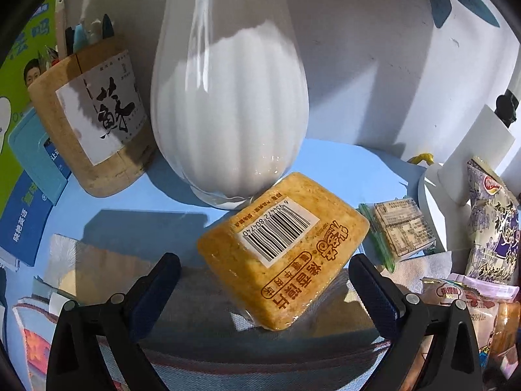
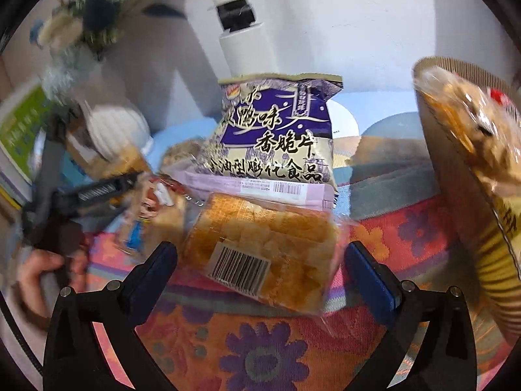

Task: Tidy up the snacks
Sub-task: 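Grasp the square golden bread pack with the left gripper while the right grasps the barcoded bread pack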

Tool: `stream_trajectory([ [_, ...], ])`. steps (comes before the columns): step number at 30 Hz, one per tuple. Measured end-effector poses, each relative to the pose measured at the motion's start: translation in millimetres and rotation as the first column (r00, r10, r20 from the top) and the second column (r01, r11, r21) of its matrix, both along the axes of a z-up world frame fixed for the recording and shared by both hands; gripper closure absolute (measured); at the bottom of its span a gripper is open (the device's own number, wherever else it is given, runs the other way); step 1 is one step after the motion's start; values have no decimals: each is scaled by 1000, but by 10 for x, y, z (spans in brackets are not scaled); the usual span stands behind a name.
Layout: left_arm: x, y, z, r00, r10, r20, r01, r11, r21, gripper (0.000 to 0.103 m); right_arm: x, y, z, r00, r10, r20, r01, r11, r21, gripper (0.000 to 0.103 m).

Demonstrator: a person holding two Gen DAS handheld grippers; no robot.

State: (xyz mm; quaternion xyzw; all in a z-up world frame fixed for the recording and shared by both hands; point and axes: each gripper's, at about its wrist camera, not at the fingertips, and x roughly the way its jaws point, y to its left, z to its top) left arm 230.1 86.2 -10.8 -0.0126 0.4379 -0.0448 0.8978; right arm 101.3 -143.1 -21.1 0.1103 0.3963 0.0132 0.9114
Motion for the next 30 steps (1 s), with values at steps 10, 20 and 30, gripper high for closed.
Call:
stream_trajectory([
  [10, -25, 68, 22, 1000, 5, 10, -5, 1000, -16, 1, 77, 215, -44, 999, -7, -49, -2, 985, -170, 0],
  [20, -73, -36, 107, 997, -47, 54, 49, 998, -40, 31, -108, 197, 108, 995, 78, 66, -72, 993, -92, 19],
  [30, -179, 17, 223, 987, -87, 137, 103, 988, -118, 42, -274, 58, 187, 981, 113, 161, -118, 993, 24, 19],
])
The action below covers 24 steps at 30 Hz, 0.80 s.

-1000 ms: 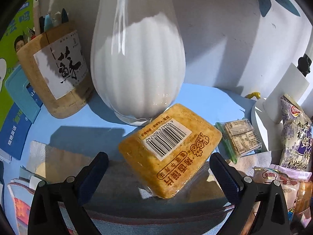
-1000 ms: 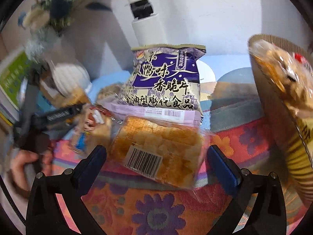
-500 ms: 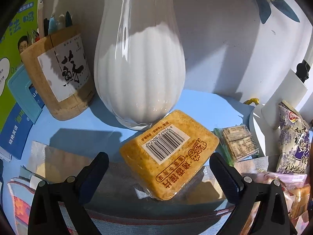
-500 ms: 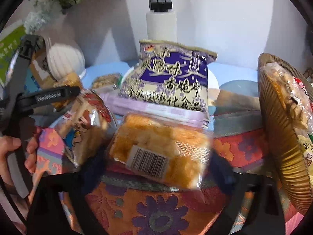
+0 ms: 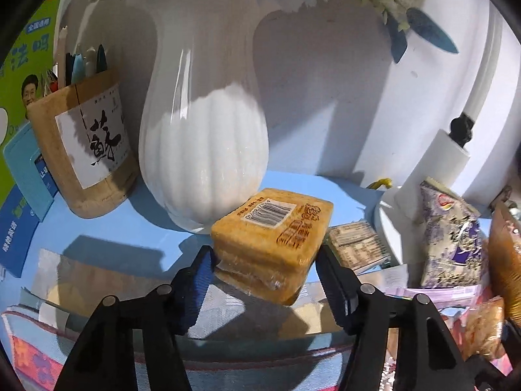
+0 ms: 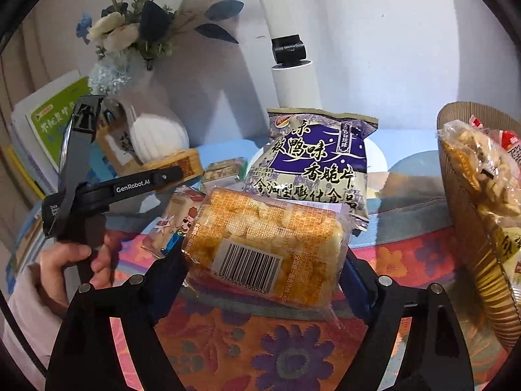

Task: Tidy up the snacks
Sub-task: 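Grasp the square golden bread pack with the left gripper while the right grasps the barcoded bread pack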

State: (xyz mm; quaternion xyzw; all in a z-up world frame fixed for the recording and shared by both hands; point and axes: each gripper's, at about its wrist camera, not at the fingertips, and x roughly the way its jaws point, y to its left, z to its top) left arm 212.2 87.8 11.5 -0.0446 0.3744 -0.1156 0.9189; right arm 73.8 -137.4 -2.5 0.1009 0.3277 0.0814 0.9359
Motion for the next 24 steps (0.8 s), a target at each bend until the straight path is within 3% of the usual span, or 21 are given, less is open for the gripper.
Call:
stream_trajectory([
  [4, -48, 18, 42, 999, -24, 29, 25, 999, -30, 45, 12, 14, 18, 1000, 13, 5, -13, 1000, 8, 19],
  [8, -120, -4, 76, 988, -150, 43, 154, 981, -118, 45, -11, -19, 16, 1000, 27, -2, -27, 999, 25, 19],
  [12, -127, -157, 64, 981, -190, 29, 192, 979, -63, 44, 22, -48, -9, 999, 33, -15, -32, 998, 47, 19],
  [14, -116, -204, 50, 981, -193, 19, 193, 980, -40, 34, 13, -57, -21, 999, 35, -20, -34, 998, 56, 19],
  [17, -77, -284, 35, 977, -211, 13, 212, 977, -35, 28, 48, -46, -46, 999, 41, -30, -39, 998, 59, 19],
  [21, -33, -335, -12, 976, -219, -21, 218, 976, -20, 28, 67, -19, -60, 998, 47, -41, -45, 998, 53, 19],
  [23, -51, -307, -19, 977, -211, -20, 211, 977, -23, 43, 74, -17, -65, 998, 48, -44, -45, 998, 53, 19],
  [24, -50, -287, -23, 976, -217, -21, 217, 976, -36, 43, 82, -16, -67, 998, 49, -46, -46, 997, 55, 19],
])
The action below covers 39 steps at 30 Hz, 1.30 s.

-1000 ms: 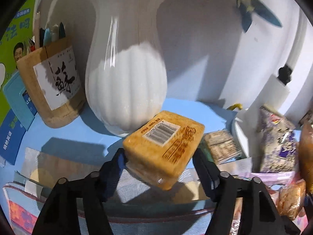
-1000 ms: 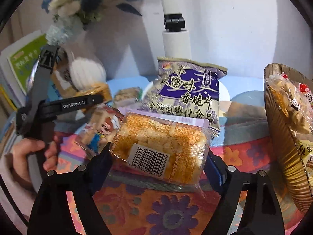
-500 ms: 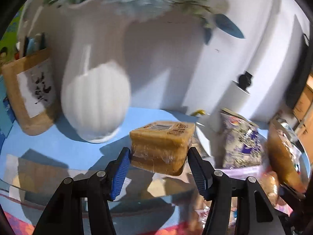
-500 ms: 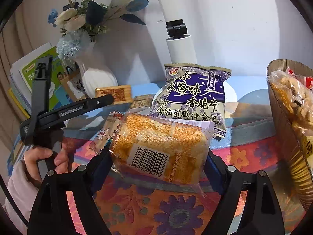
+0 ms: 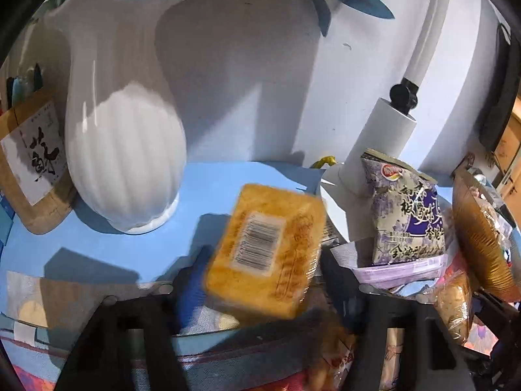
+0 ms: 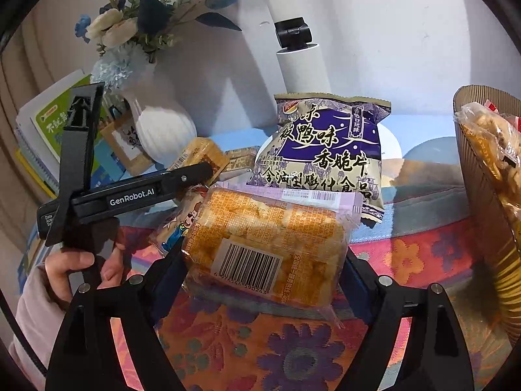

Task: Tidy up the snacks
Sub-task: 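Grasp the square golden bread pack with the left gripper while the right grasps the barcoded bread pack, then carry both bread packs over the amber bowl and open both grippers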

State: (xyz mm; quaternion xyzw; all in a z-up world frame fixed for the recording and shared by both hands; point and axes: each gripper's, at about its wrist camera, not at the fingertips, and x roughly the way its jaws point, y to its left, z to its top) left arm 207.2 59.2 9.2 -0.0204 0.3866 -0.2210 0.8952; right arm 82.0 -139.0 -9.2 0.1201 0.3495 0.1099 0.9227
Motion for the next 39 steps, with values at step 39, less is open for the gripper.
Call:
stream_trajectory([
  [39, -267, 28, 187, 988, 26, 154, -37, 997, 66, 49, -108, -43, 76, 996, 7, 87, -11, 999, 40, 19],
])
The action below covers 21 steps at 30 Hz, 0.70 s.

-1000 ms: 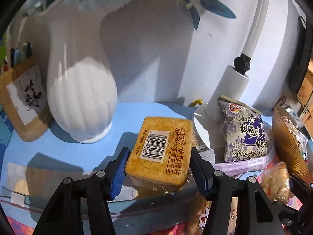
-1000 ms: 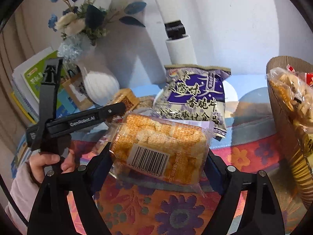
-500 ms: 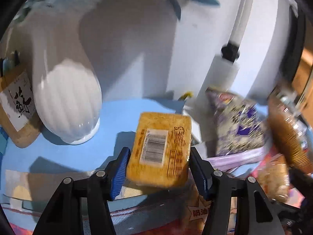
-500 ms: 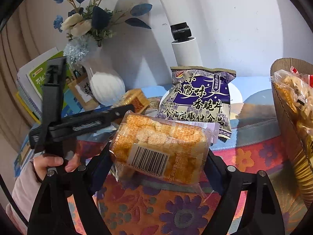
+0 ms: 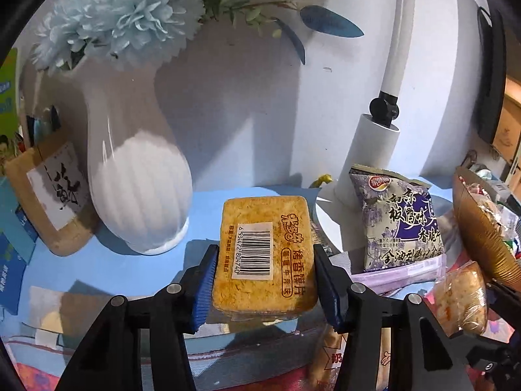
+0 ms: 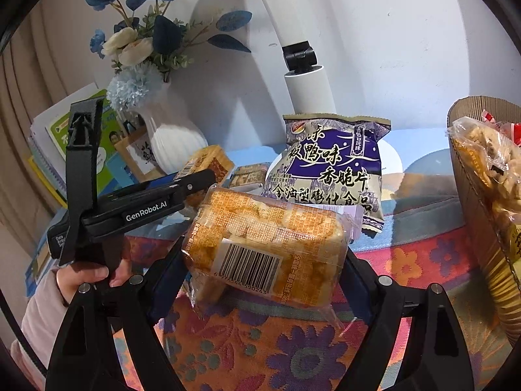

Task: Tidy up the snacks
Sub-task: 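Carry both bread packs over the amber bowl and open both grippers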

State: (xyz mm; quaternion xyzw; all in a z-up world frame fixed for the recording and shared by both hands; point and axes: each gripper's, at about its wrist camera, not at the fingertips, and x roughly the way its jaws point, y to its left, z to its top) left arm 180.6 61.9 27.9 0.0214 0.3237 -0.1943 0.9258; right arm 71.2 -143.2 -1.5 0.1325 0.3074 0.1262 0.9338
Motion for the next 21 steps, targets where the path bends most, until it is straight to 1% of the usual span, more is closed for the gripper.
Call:
stream_trajectory([
  [4, 10, 25, -9, 1000, 3, -11, -3, 1000, -17, 49, -24, -26, 12, 1000, 0, 11, 0, 1000, 15, 19],
  [7, 25, 49, -3, 1000, 22, -12, -23, 999, -24, 49, -62, -76, 21, 1000, 6, 30, -7, 999, 45, 19],
  [11, -22, 98, 24, 998, 50, 23, -50, 998, -32, 49, -111, -115, 46, 998, 16, 60, -20, 998, 67, 19],
  [14, -74, 203, 79, 993, 105, 54, -100, 992, -81, 49, -158, -107, 70, 997, 18, 76, -22, 998, 59, 19],
  [16, -144, 274, 88, 987, 155, 43, -151, 986, -75, 50, -199, -109, 83, 997, 9, 78, -13, 998, 56, 19],
  [18, -303, 317, 97, 984, 173, 31, -170, 982, -78, 49, -259, -134, 106, 996, 11, 85, -18, 997, 79, 19],
  [21, -541, 320, 144, 985, 170, 17, -168, 982, -88, 49, -368, -263, 123, 998, 2, 70, -13, 986, 163, 19],
])
